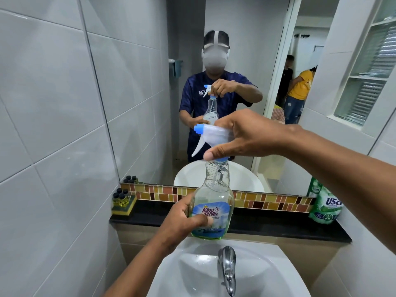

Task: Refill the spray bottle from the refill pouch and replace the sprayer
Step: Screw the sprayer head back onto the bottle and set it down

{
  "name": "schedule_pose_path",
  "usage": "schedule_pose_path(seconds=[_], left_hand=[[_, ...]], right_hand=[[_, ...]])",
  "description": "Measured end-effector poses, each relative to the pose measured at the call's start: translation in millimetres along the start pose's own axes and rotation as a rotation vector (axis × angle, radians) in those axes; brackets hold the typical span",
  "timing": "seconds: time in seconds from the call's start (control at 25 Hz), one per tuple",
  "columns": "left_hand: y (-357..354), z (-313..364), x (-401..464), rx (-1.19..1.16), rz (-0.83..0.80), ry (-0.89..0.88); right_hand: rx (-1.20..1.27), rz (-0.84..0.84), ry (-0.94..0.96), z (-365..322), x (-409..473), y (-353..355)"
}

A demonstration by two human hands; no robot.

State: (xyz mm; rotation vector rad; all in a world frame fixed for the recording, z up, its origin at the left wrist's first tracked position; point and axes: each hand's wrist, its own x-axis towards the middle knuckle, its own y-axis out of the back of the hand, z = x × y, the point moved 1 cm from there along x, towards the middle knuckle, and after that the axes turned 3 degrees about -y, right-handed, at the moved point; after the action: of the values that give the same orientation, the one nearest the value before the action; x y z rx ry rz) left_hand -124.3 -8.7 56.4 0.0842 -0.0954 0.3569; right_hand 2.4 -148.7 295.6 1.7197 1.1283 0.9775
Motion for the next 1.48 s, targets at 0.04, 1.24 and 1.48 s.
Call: schedule_pose_path(seconds=[0.04,1.24,1.48], left_hand=[[0,0,-1,0.001,0.003,0.0],[-7,-16,5,-0.003,0.01,0.065],[-8,-23,10,-0.007,0.003,0.066]], right_hand=[[-0.007,-0.015,0.003,0,-1,0],[-0.021,-0.151,-0.018,18,3,-8],[-0.044,-0.126,-0.013,26,10,-17]])
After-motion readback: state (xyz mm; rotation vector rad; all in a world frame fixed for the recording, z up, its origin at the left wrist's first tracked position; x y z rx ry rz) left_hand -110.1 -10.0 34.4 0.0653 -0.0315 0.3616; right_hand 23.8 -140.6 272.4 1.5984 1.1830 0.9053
